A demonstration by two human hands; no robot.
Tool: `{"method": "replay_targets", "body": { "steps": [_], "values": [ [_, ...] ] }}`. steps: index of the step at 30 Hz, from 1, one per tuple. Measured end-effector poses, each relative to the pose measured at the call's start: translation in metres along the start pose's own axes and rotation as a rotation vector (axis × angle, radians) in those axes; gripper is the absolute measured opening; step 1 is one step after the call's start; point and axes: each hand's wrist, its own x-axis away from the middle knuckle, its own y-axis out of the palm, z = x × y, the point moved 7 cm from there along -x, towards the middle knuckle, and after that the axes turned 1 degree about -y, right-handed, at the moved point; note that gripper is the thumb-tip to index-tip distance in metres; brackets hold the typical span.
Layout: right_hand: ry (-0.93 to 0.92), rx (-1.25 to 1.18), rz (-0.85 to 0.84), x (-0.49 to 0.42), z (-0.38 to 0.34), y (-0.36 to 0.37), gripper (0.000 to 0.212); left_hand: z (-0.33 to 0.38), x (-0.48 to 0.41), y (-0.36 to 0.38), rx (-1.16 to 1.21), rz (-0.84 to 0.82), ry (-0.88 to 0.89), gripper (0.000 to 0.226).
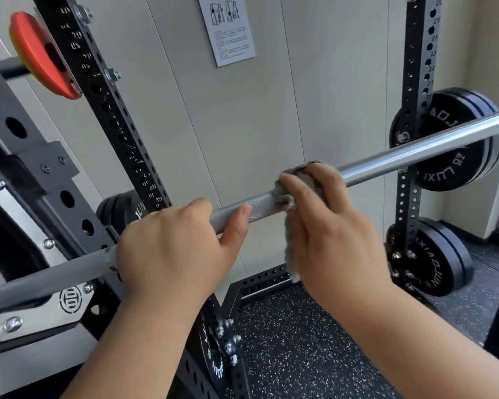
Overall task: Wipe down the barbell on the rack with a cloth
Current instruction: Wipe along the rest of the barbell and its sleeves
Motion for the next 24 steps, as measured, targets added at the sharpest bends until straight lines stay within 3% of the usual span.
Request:
{"method": "replay_targets", "body": {
  "steps": [4, 7, 11, 16, 20, 24],
  "values": [
    [-0.111, 0.021, -0.113, -0.001, -0.015, 0.008, 0.059, -0.006, -0.015, 0.000, 0.004, -0.187, -0.035, 0.085],
    [-0.109, 0.064, -0.046, -0.009, 0.001, -0.011, 0.037, -0.002, -0.014, -0.003, -0.002, -0.222, -0.023, 0.086],
    [-0.017, 0.021, -0.001, -0.008, -0.008, -0.003, 0.043, 0.001, -0.005, -0.004, -0.070, -0.105, -0.014, 0.078],
    [-0.095, 0.017, -0.043, -0.015, -0.002, -0.009, 0.039, 0.003, 0.033, 0.010, -0.040, 0.055, 0.010, 0.048],
    [0.000, 0.057, 0.045, -0.015, 0.022, -0.028, 0.039, 0.001, 0.040, 0.011, -0.005, 0.155, -0.010, 0.053],
    [-0.028, -0.035, -0.017, -0.004, -0.013, -0.002, 0.040, 0.006, 0.023, 0.011, -0.036, 0.183, -0.064, 0.063]
  ]
}}
